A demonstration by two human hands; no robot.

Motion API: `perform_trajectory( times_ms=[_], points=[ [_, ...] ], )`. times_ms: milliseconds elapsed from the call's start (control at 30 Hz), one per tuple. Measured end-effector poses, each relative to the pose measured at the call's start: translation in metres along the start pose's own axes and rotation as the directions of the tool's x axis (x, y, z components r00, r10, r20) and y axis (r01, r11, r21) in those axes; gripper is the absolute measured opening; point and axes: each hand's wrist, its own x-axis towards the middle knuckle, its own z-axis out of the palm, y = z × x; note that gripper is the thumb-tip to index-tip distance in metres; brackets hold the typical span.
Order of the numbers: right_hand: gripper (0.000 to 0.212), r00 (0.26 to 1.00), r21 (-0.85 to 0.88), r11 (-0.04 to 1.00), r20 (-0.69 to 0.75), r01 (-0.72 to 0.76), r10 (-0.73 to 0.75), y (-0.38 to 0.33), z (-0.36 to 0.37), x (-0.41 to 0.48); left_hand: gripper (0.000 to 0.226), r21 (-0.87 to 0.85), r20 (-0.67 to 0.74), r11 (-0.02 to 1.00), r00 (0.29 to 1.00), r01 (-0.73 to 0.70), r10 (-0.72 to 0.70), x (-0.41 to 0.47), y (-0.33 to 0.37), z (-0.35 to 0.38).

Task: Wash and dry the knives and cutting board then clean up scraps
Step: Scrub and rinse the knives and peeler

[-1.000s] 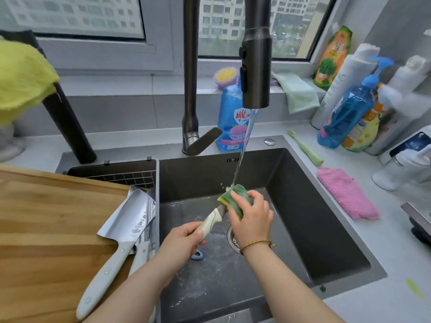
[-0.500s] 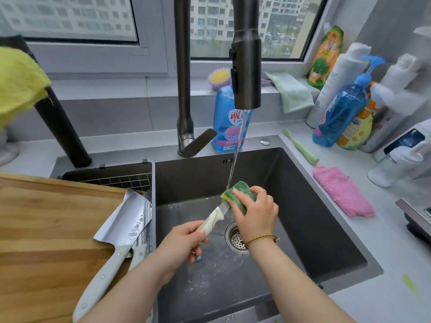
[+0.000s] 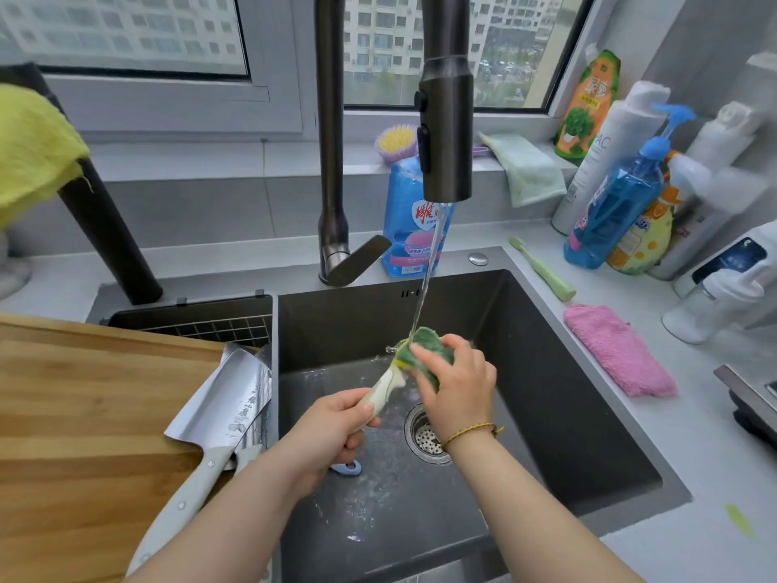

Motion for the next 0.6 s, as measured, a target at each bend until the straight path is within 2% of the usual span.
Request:
perform_trajectory(
  times_ms=[100,133,200,267,300,333,367,400,467,533,567,600],
  points=[
    [0.024,0.956,0.026,0.962,0.124,-0.27,0.265,0.004,-0.005,0.008,0.026,0.016,0.021,1.0,1.0,-0.001,0.0,0.0,0.003,0.005],
    [0.024,0.96,0.029,0.965,0.111,-0.262,0.258,0.003,-0.006,0.007,0.026,0.015,0.021,1.0,1.0,0.001,-0.001,0.0,0.003,0.006],
    [0.024,0.993,0.042,0.993,0.05,-0.109,0.106,0.002,-0.005,0.003,0.026,0.014,0.015,1.0,1.0,0.004,-0.004,0.001,0.005,0.004],
    [0.025,0.996,-0.012,1.0,0.095,-0.005,0.006,0.005,-0.005,0.002,0.025,0.034,0.008,0.999,1.0,0.0,0.0,0.002,0.005,0.001],
    [0.023,0.987,-0.015,0.999,0.152,-0.052,0.054,0.007,-0.005,0.004,0.024,0.062,0.007,0.998,1.0,-0.008,0.007,0.003,0.004,0.001],
    [0.022,0.974,0.017,0.987,0.162,-0.161,0.156,0.007,-0.008,0.008,0.024,0.096,0.008,0.995,1.0,-0.014,0.013,0.003,0.003,0.001],
    [0.022,0.944,0.052,0.954,0.169,-0.295,0.283,0.007,-0.009,0.01,0.024,0.124,0.01,0.992,1.0,-0.015,0.014,0.004,0.003,0.002],
    [0.022,0.936,0.077,0.938,0.13,-0.339,0.328,0.006,-0.009,0.01,0.024,0.137,0.015,0.99,1.0,-0.011,0.009,0.005,0.002,0.004],
    [0.022,0.987,0.048,0.986,0.04,-0.157,0.155,0.002,-0.008,0.004,0.023,0.111,0.023,0.994,1.0,0.01,-0.013,0.005,0.001,0.005],
    [0.028,0.999,0.018,0.999,0.02,0.048,-0.048,0.002,-0.003,0.0,0.02,0.056,0.023,0.997,0.999,0.047,-0.049,0.006,0.003,0.004],
    [0.028,0.998,0.023,0.999,0.033,0.049,-0.049,0.003,-0.003,0.002,0.019,0.04,0.024,0.997,0.998,0.064,-0.065,0.006,0.003,0.003],
    [0.025,0.999,0.015,1.0,0.036,-0.021,0.02,0.005,-0.003,0.005,0.019,0.04,0.019,0.996,0.997,0.076,-0.077,0.007,0.003,0.003]
  ],
)
